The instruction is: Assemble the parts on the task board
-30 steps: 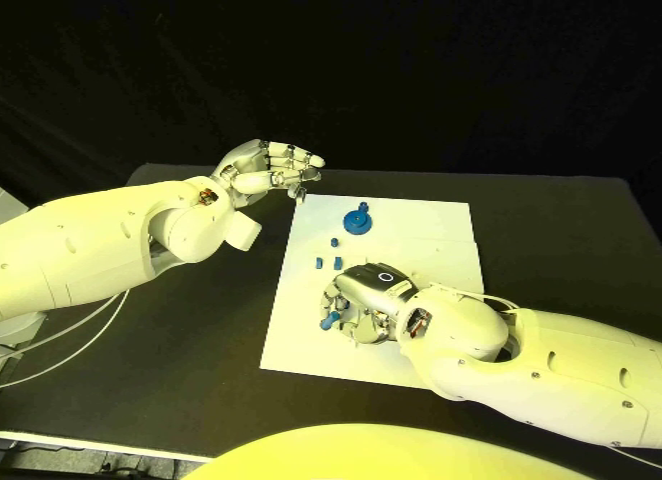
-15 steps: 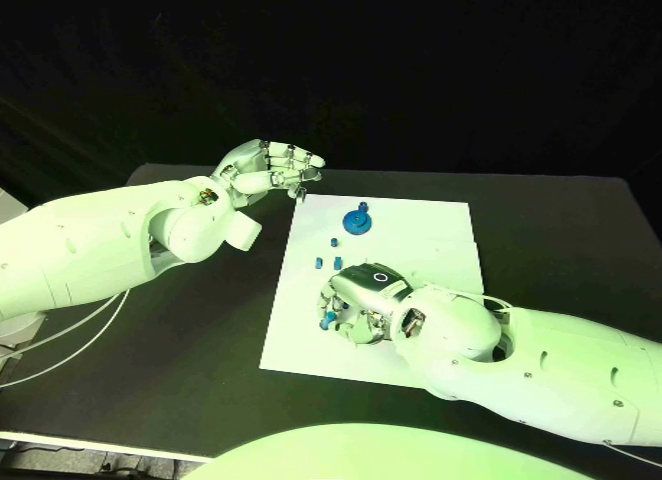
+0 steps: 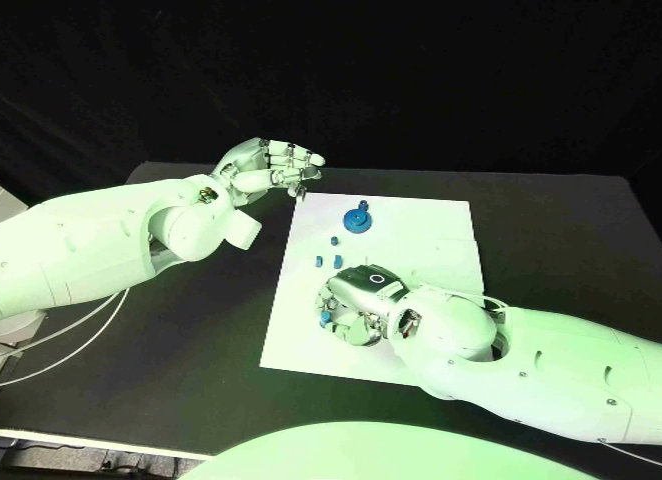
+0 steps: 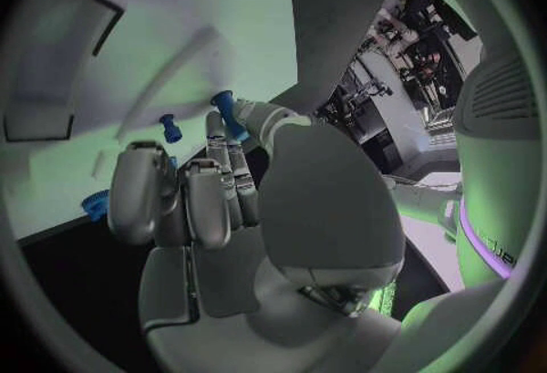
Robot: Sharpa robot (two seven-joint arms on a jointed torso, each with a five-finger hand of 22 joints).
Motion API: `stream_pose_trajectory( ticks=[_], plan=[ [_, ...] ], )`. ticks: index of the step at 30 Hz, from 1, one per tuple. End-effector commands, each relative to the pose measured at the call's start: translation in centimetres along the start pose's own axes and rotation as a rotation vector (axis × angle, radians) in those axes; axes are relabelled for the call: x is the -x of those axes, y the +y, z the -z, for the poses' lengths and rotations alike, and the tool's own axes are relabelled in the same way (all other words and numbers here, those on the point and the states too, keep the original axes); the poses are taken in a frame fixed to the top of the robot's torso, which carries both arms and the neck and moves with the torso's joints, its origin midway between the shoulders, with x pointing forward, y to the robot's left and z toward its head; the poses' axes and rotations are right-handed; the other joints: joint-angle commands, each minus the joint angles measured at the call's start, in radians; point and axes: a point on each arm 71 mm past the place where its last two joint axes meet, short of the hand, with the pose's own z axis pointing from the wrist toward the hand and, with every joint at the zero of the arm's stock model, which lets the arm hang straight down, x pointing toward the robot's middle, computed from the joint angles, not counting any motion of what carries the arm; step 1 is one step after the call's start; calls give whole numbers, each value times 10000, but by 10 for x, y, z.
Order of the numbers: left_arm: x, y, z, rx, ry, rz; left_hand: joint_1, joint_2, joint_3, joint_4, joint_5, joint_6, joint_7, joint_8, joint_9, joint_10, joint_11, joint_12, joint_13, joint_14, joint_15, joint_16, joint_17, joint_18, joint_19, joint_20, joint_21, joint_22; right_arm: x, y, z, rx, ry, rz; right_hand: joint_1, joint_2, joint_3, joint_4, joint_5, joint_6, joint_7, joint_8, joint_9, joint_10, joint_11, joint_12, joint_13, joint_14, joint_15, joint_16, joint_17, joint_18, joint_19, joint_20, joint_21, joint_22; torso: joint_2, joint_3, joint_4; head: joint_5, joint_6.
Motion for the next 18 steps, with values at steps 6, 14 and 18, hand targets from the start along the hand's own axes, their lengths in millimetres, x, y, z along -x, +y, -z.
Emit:
stream_pose_trajectory(
  ticks=[6,14,18],
  plan=[
    [-2,0,-1,-18,154,135,-23,99,-22,-28,48,-50,5,33,-18,-116,4,68,9,-16,41,-35,-16,153,70,4,-68,-20,4,1,2,142,-676,-173,-76,-241,-263,26,-304,-296,-89,-255,-89,-592,73,-35,-65,313,117,-48,-189,119,265,149,-464,1710,-8,7,-3,-38,15],
    [-1,0,-1,-22,156,136,-41,83,-28,-24,47,-86,13,25,-28,-154,14,62,1,-26,49,-45,-19,153,65,5,-77,-26,9,2,6,291,-1375,-462,912,148,-2699,273,-851,-1075,-508,-871,-360,-2210,301,725,-153,11,311,-191,-689,370,-49,376,-2153,1250,-3,9,-1,-154,74],
    [-2,0,0,-29,268,168,-17,65,-24,-51,44,-110,13,26,-34,-174,15,68,-4,-38,50,-54,-21,154,61,4,-83,-30,12,-2,12,295,-1820,-766,1338,161,-3535,953,-1272,-1222,-562,-1006,-458,-2612,336,1232,-174,-110,333,-254,-929,414,-107,416,-2536,1120,-2,4,-7,-233,141]
  ],
)
